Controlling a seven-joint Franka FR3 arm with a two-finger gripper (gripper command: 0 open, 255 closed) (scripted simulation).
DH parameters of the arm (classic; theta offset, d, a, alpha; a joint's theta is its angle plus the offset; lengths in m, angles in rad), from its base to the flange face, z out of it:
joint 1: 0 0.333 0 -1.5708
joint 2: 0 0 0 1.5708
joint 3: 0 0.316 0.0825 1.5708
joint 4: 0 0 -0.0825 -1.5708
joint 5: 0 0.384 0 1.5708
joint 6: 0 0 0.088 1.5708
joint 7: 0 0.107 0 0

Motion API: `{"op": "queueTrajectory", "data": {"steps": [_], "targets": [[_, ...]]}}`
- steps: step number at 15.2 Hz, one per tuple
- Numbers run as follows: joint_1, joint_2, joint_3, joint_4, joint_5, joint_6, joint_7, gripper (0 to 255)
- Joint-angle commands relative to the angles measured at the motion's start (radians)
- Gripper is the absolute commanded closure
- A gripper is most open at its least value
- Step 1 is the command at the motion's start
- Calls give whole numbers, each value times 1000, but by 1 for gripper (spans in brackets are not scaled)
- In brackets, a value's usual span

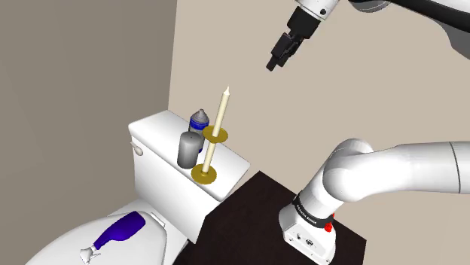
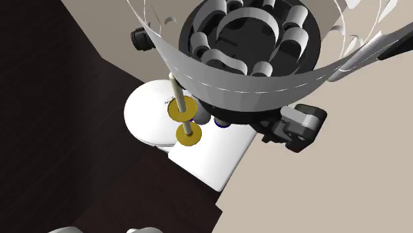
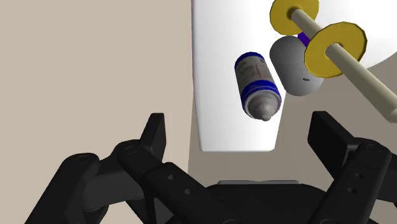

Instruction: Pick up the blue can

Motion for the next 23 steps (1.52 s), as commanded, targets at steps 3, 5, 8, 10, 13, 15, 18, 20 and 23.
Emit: {"op": "queueTrajectory", "data": {"steps": [3,5,8,10,13,15,18,20,23], "targets": [[8,-53,7,-116,12,128,3,0],[17,-95,14,-225,24,260,5,0],[35,-131,28,-374,45,471,7,0],[50,-132,38,-463,59,624,8,0],[78,-86,54,-573,82,880,10,0],[101,-16,64,-628,98,1070,10,0],[142,155,70,-674,120,1385,9,0],[178,306,61,-676,127,1606,9,0],[243,562,22,-638,113,1922,24,0]]}}
